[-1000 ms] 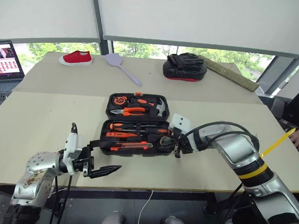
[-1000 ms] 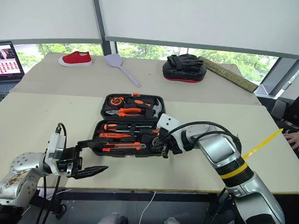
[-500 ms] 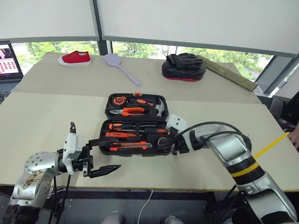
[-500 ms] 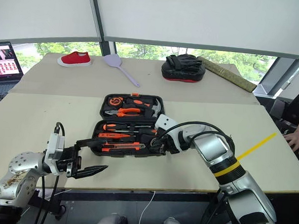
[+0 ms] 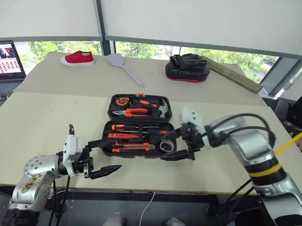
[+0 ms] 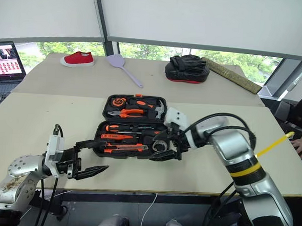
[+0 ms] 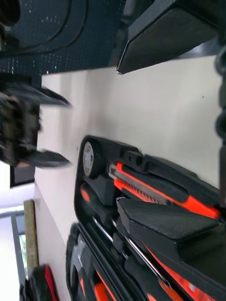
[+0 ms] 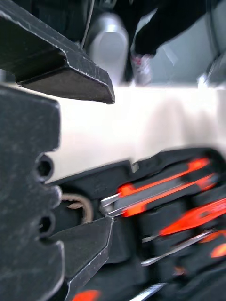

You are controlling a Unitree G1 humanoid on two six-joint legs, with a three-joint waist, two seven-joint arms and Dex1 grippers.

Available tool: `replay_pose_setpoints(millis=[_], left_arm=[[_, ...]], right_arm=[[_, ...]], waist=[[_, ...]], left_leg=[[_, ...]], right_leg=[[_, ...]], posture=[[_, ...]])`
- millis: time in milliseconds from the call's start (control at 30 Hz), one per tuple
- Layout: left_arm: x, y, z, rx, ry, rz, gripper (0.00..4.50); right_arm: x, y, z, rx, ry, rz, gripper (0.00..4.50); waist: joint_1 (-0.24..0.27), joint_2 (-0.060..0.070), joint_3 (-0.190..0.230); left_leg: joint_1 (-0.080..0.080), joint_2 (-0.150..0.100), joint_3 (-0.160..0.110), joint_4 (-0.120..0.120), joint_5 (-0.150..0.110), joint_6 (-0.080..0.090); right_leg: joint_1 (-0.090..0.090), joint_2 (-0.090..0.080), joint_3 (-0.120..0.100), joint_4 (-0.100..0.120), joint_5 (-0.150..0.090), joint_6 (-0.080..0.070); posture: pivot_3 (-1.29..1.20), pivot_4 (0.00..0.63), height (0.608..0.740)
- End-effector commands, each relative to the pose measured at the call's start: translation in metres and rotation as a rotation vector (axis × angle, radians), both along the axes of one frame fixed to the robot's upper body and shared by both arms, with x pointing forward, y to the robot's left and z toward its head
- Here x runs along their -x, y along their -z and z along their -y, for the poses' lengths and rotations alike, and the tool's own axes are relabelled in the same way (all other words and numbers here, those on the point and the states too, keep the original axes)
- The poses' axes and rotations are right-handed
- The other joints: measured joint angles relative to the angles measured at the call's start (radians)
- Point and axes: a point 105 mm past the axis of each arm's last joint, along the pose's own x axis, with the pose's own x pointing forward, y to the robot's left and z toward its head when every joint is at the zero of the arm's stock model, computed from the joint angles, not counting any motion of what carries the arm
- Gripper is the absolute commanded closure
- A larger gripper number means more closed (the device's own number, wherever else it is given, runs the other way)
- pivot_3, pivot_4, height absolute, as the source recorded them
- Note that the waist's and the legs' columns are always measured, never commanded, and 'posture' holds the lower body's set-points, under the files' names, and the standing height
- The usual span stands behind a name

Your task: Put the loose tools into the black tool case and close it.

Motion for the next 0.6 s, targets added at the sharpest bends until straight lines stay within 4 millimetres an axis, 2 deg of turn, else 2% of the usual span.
replay_pose_setpoints(millis=[33,67,167,233,300,333,467,500,600], left_arm=[[-0.028,-0.018,-0.024,0.091,-0.196,-0.030,0.00],[-0.035,-0.016,-0.030,0.068,-0.241,-0.032,0.00],[-0.067,-0.013,-0.052,0.047,-0.448,-0.055,0.77],[-0.097,-0.011,-0.071,0.090,-0.661,-0.091,1.53],[-0.117,-0.004,-0.076,0.093,-0.776,-0.138,2.25],[-0.122,0.001,-0.072,0.063,-0.785,-0.143,2.55],[-0.133,0.021,-0.050,-0.062,-0.737,-0.186,4.18],[-0.134,0.022,-0.047,-0.086,-0.725,-0.185,4.41],[-0.135,0.024,-0.040,-0.118,-0.671,-0.185,4.41]], right_arm=[[-0.037,-0.002,0.026,-0.098,0.213,0.137,0.03],[-0.044,0.004,0.034,-0.067,0.253,0.162,0.27],[-0.070,0.014,0.052,-0.027,0.424,0.250,1.13],[-0.089,0.022,0.059,-0.003,0.535,0.323,1.79],[-0.103,0.033,0.060,0.034,0.588,0.381,2.51],[-0.107,0.037,0.058,0.040,0.595,0.398,2.77],[-0.119,0.050,0.040,0.045,0.571,0.397,4.25],[-0.120,0.052,0.034,0.045,0.556,0.395,4.44],[-0.122,0.051,0.023,0.027,0.526,0.387,4.44]], waist=[[0.000,-0.001,0.000],[0.000,-0.001,0.000],[0.000,-0.001,0.000],[0.000,-0.001,0.001],[-0.002,-0.002,0.001],[-0.004,-0.003,0.002],[-0.019,-0.003,0.002],[-0.023,-0.003,0.002],[-0.022,-0.003,0.002]], left_leg=[[0.001,0.000,0.000,0.000,0.000,0.000],[0.001,0.000,0.000,0.000,0.001,-0.001],[0.001,-0.001,0.001,0.000,0.001,-0.001],[0.001,-0.001,0.001,0.000,0.001,-0.001],[0.001,-0.001,0.001,0.000,0.002,-0.002],[0.002,-0.001,0.001,0.000,0.003,-0.002],[0.001,-0.002,0.001,-0.001,0.002,-0.003],[0.001,-0.002,0.001,-0.001,0.002,-0.003],[0.001,-0.002,0.001,-0.002,0.003,-0.003]], right_leg=[[0.001,0.000,0.000,0.000,-0.001,0.002],[0.000,0.000,0.000,0.001,-0.001,0.002],[0.001,0.000,0.000,0.001,0.000,0.002],[0.001,0.001,0.000,0.001,0.000,0.002],[0.001,0.001,0.000,0.002,0.000,0.002],[0.001,0.001,0.000,0.002,0.000,0.002],[0.002,0.001,0.001,0.001,0.004,-0.003],[0.001,0.001,0.001,0.001,0.004,-0.003],[0.001,0.002,0.001,0.002,0.004,-0.003]], posture=[[0.00,0.150,0.740],[0.00,0.150,0.740],[0.00,0.150,0.740],[0.00,0.150,0.740],[0.00,0.150,0.740],[0.00,0.150,0.740],[0.00,0.150,0.740],[0.00,0.150,0.740],[0.00,0.150,0.740]])
